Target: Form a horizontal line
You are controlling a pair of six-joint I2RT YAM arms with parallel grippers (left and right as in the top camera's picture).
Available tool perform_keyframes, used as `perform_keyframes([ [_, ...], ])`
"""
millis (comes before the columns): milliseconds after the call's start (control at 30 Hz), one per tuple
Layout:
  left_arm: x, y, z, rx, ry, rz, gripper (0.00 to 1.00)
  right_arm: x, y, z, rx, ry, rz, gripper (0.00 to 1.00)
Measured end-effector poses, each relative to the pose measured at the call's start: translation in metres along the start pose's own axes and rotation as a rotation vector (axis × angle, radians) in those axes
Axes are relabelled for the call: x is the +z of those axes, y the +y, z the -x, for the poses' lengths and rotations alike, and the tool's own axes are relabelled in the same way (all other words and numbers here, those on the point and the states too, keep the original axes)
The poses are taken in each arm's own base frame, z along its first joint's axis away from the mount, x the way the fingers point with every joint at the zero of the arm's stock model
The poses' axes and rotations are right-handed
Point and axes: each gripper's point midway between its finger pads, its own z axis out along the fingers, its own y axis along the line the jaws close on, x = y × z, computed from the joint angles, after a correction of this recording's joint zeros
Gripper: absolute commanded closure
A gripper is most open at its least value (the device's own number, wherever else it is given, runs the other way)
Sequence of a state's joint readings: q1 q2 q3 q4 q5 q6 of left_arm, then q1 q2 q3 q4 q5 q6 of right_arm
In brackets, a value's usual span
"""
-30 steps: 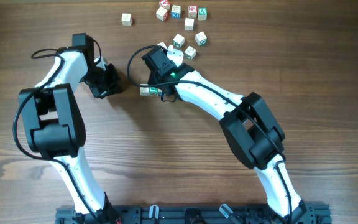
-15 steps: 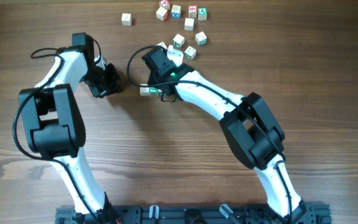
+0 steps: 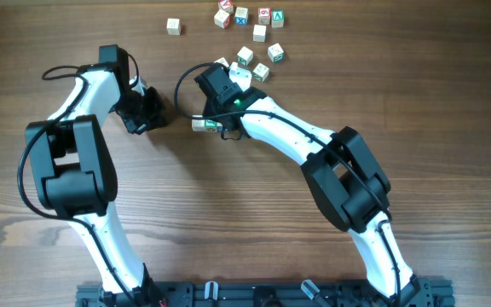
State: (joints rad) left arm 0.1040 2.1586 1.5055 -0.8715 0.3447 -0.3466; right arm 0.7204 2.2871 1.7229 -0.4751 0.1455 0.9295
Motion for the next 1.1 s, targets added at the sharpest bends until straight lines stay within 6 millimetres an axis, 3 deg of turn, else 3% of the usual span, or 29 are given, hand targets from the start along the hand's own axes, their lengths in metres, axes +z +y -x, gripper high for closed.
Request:
perform_keyframes([
  [833,0.000,0.000,0.000,0.000,0.000,0.000,0.93,0.000,0.002,-0.002,0.000,0.014,0.013,0.95],
  [1100,0.000,0.000,0.000,0.000,0.000,0.000,0.95,0.000,-0.006,0.014,-0.002,-0.062,-0.027,0.95],
])
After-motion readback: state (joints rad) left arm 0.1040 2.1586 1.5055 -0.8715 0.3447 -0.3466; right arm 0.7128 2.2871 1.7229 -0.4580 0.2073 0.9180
